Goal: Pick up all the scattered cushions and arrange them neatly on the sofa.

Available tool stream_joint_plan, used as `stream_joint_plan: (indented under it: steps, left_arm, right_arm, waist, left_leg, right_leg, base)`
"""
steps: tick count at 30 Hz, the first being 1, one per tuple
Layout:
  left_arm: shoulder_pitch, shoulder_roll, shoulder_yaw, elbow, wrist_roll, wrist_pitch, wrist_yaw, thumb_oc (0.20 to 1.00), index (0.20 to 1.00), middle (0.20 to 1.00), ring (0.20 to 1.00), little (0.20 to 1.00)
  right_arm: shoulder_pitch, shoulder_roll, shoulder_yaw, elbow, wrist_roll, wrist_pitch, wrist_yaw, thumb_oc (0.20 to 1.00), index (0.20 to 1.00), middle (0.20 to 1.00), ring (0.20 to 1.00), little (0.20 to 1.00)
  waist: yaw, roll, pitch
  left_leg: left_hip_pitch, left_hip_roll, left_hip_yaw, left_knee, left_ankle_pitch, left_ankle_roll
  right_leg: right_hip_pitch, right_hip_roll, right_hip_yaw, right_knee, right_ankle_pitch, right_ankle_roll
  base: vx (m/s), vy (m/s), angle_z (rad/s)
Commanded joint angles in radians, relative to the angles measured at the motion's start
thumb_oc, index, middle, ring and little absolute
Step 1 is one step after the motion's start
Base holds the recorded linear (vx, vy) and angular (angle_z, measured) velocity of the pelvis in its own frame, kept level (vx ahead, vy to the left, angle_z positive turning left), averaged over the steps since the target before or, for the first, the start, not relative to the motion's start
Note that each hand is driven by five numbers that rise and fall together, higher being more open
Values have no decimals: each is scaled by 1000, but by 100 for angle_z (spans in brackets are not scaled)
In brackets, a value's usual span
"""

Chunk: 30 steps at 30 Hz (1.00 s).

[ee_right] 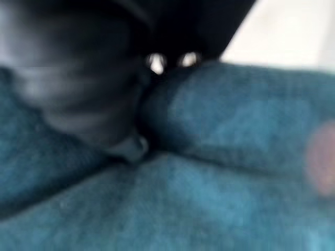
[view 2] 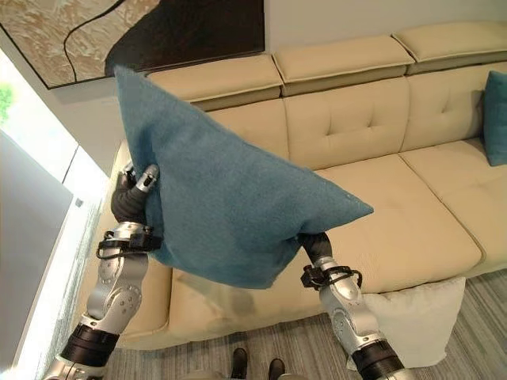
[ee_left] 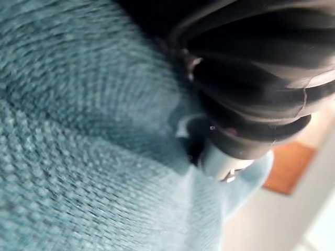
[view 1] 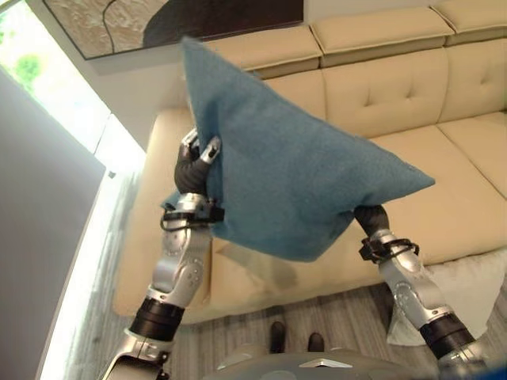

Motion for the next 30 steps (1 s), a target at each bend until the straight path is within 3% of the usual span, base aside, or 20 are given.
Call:
stream_joint_plan:
  steps: [1, 3, 7, 13, 14, 15, 17, 22, 25, 26, 27, 28, 30]
  left_arm:
    - [-41, -23, -101, 59, 38, 1, -53, 200, 200, 200, 200, 200]
    - [2, -31, -109, 78, 12, 22, -74, 200, 200, 200, 200, 200]
    - [23, -33, -123, 82, -16, 36, -92, 200, 200, 200, 200, 200]
    - [24, -32, -178, 80, -40, 56, -123, 200, 200, 200, 200, 200]
    - [24, -32, -178, 80, -40, 56, -123, 200, 200, 200, 200, 200]
    - [15, -30, -183, 79, -30, 56, -125, 200, 200, 200, 200, 200]
    - [5, -32, -178, 90, -23, 53, -120, 200, 200, 200, 200, 200]
    - [34, -21, -147, 67, -31, 55, -121, 200, 200, 200, 200, 200]
    - [35, -17, -138, 59, -29, 54, -116, 200, 200, 200, 200, 200]
    - [30, -7, -129, 53, -26, 48, -108, 200, 200, 200, 200, 200]
    - [30, -6, -129, 53, -26, 48, -108, 200, 200, 200, 200, 200]
    - [16, 8, -134, 50, -16, 41, -103, 200, 200, 200, 200, 200]
    - [8, 19, -130, 51, 5, 36, -96, 200, 200, 200, 200, 200]
  right_arm:
    - [-69, 80, 13, -183, -118, -111, -13, 200, 200, 200, 200, 200]
    - [-37, 51, -32, -170, -187, -100, -41, 200, 200, 200, 200, 200]
    - [-23, 51, -53, -150, -155, -100, -37, 200, 200, 200, 200, 200]
    - [-20, 24, -89, -86, -190, -104, -75, 200, 200, 200, 200, 200]
    - [-20, 24, -89, -86, -190, -104, -75, 200, 200, 200, 200, 200]
    - [-26, 15, -96, -87, -201, -103, -89, 200, 200, 200, 200, 200]
    - [-55, 29, -77, -64, -199, -101, -99, 200, 200, 200, 200, 200]
    - [-93, 69, -51, -45, -177, -93, -86, 200, 200, 200, 200, 200]
    - [-103, 86, -43, -44, -174, -92, -82, 200, 200, 200, 200, 200]
    - [-123, 93, -28, -40, -182, -89, -80, 200, 200, 200, 200, 200]
    - [-124, 93, -28, -39, -182, -89, -80, 200, 200, 200, 200, 200]
    - [-146, 100, -18, -38, -182, -90, -79, 200, 200, 200, 200, 200]
    - [-148, 108, -13, -38, -189, -88, -79, 200, 200, 200, 200, 200]
  waist:
    - [-8, -76, -71]
    - [-6, -88, -68]
    - [-2, -100, -59]
    - [16, -151, 4]
    - [16, -151, 4]
    - [15, -153, -7]
    - [29, -156, -19]
    - [67, -164, -38]
    - [87, -163, -39]
    - [96, -155, -29]
    - [99, -156, -29]
    - [92, -145, -13]
    - [87, -134, -7]
  left_leg:
    - [61, 35, 39, 4, -71, -70]
    - [59, 42, 30, 4, -70, -73]
    - [67, 46, 19, 4, -65, -71]
    - [-62, 23, -3, 195, -95, -80]
    - [-62, 23, -3, 195, -95, -80]
    - [-107, 15, 70, 136, -53, -61]
    - [-148, 4, 102, 99, -16, -57]
    - [-102, -3, 82, 68, -41, -34]
    - [-72, -5, 95, 59, -59, -14]
    - [-45, -5, 110, 50, -71, 5]
    - [-45, -5, 113, 50, -71, 6]
    - [-24, 1, 109, 41, -71, 18]
    - [-1, 10, 104, 30, -80, 20]
  right_leg:
    - [28, -56, -6, 4, -15, 113]
    - [28, -50, -9, 4, -19, 107]
    - [34, -44, -11, 4, -23, 102]
    - [1, -62, -44, 66, -43, 90]
    - [1, -62, -44, 66, -43, 90]
    - [-1, -68, -79, 52, -44, 99]
    - [1, -58, -72, 43, -49, 103]
    - [26, -62, -23, 57, -72, 120]
    - [20, -86, -16, 125, -77, 141]
    - [-32, -121, -13, 244, -25, 175]
    - [-35, -122, -9, 249, -27, 175]
    - [-89, -124, 9, 362, 3, 192]
    - [-134, -141, 8, 392, 9, 183]
  base:
    - [-27, -30, -3]
    - [-41, -60, -2]
    - [-24, -49, 0]
    - [-82, -41, 22]
    - [38, 51, 25]
    - [104, 63, 42]
    - [200, 72, 83]
    - [236, 95, -21]
    - [157, 146, -23]
    - [67, 108, -32]
    - [119, 188, -31]
    - [85, 107, -38]
    - [93, 83, -35]
